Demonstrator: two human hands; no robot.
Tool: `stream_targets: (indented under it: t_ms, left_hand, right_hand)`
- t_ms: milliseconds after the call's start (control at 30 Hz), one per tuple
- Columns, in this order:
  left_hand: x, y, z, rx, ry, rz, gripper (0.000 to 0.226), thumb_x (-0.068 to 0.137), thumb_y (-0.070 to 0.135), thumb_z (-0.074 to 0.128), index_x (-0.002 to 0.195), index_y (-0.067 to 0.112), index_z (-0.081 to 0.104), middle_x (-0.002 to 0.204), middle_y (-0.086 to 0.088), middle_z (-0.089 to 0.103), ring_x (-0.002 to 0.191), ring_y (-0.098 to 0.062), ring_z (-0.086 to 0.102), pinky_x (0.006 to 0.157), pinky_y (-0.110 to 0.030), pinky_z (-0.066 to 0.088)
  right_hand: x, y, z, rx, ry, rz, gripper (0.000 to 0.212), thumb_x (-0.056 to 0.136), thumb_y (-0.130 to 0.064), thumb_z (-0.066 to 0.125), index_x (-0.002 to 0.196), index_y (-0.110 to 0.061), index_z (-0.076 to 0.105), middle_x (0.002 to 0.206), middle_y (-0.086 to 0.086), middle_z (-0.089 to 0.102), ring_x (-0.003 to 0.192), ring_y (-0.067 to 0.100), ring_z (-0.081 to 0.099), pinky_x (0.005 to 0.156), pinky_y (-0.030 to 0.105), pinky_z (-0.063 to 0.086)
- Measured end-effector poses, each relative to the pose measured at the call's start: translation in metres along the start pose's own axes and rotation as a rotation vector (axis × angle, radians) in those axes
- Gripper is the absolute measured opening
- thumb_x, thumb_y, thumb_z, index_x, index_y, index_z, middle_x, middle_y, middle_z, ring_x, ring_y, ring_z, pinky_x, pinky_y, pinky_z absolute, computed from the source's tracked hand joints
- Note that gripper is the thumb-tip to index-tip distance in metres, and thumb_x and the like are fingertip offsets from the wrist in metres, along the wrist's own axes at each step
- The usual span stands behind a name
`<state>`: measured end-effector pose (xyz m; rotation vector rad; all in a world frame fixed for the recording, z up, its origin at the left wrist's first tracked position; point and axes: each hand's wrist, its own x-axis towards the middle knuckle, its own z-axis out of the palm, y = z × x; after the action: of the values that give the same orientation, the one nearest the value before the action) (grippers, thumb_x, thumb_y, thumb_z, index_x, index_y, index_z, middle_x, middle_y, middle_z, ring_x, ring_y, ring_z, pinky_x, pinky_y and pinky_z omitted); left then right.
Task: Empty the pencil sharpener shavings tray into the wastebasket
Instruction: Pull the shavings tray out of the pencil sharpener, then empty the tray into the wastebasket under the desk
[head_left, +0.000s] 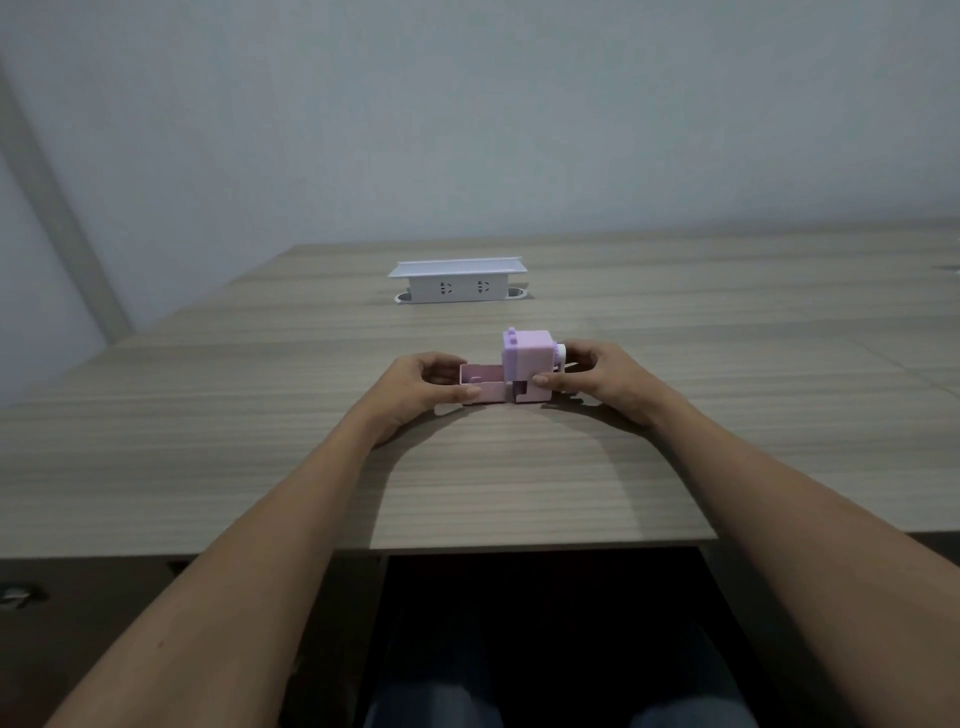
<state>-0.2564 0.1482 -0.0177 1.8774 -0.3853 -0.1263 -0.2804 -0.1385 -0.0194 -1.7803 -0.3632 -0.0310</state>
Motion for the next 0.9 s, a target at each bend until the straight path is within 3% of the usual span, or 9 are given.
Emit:
stream_targets:
  t_ms: [267, 367, 433, 533, 767, 900]
  left_hand:
    - [-0.025, -0.004, -0.031, -0.025, 0.078, -0.023, 0.048, 0.078, 0.011, 0.088, 0.123, 0.01, 0.072, 0.106, -0.002, 0.08, 0.092, -0.009, 0.076, 0.075, -0.015, 0.058]
    - [-0.03, 0.01, -0.038, 0.003, 0.069, 0.008, 0.041, 0.082, 0.01, 0.085, 0.12, 0.012, 0.071, 0.105, -0.001, 0.078, 0.083, 0.002, 0.075, 0.073, -0.009, 0.056]
    - [-0.031, 0.024, -0.039, -0.009, 0.061, 0.035, 0.043, 0.082, 0.01, 0.084, 0.123, 0.009, 0.071, 0.109, -0.006, 0.078, 0.087, -0.001, 0.075, 0.077, -0.01, 0.055]
    - [-0.028, 0.045, -0.034, -0.011, 0.049, 0.086, 0.049, 0.081, 0.012, 0.086, 0.127, 0.004, 0.07, 0.116, -0.011, 0.078, 0.104, -0.015, 0.074, 0.091, -0.02, 0.054]
    - [-0.018, 0.1, 0.013, -0.03, -0.017, 0.186, 0.047, 0.08, 0.01, 0.086, 0.124, 0.002, 0.07, 0.115, -0.011, 0.078, 0.103, -0.015, 0.074, 0.095, -0.023, 0.054]
    - [-0.006, 0.128, 0.047, -0.033, -0.078, 0.234, 0.052, 0.077, 0.014, 0.089, 0.125, 0.006, 0.07, 0.11, -0.006, 0.08, 0.101, -0.014, 0.076, 0.091, -0.023, 0.055]
  right_hand:
    - [-0.007, -0.009, -0.001, 0.025, 0.03, 0.02, 0.051, 0.08, -0.013, 0.084, 0.129, -0.014, 0.069, 0.116, 0.01, 0.077, 0.098, 0.017, 0.074, 0.075, 0.021, 0.056]
    - [-0.008, -0.015, -0.007, -0.009, 0.053, 0.043, 0.064, 0.076, -0.022, 0.088, 0.135, -0.014, 0.064, 0.122, 0.005, 0.075, 0.11, 0.019, 0.073, 0.088, 0.031, 0.059]
    - [-0.01, -0.026, -0.01, -0.062, 0.07, 0.032, 0.079, 0.072, -0.031, 0.09, 0.141, -0.012, 0.059, 0.13, 0.001, 0.07, 0.117, 0.014, 0.068, 0.102, 0.035, 0.054]
    - [-0.014, -0.05, -0.013, -0.111, 0.093, -0.024, 0.093, 0.062, -0.044, 0.09, 0.143, -0.012, 0.057, 0.135, -0.001, 0.066, 0.124, 0.014, 0.062, 0.107, 0.035, 0.049]
    - [-0.032, -0.101, -0.025, -0.116, 0.106, -0.053, 0.063, 0.075, -0.029, 0.089, 0.132, -0.01, 0.068, 0.125, -0.001, 0.074, 0.119, 0.009, 0.067, 0.109, 0.029, 0.045]
    - [-0.056, -0.117, -0.046, -0.16, 0.126, -0.041, 0.044, 0.079, -0.027, 0.086, 0.121, -0.018, 0.076, 0.119, -0.002, 0.077, 0.118, 0.014, 0.067, 0.097, 0.03, 0.046]
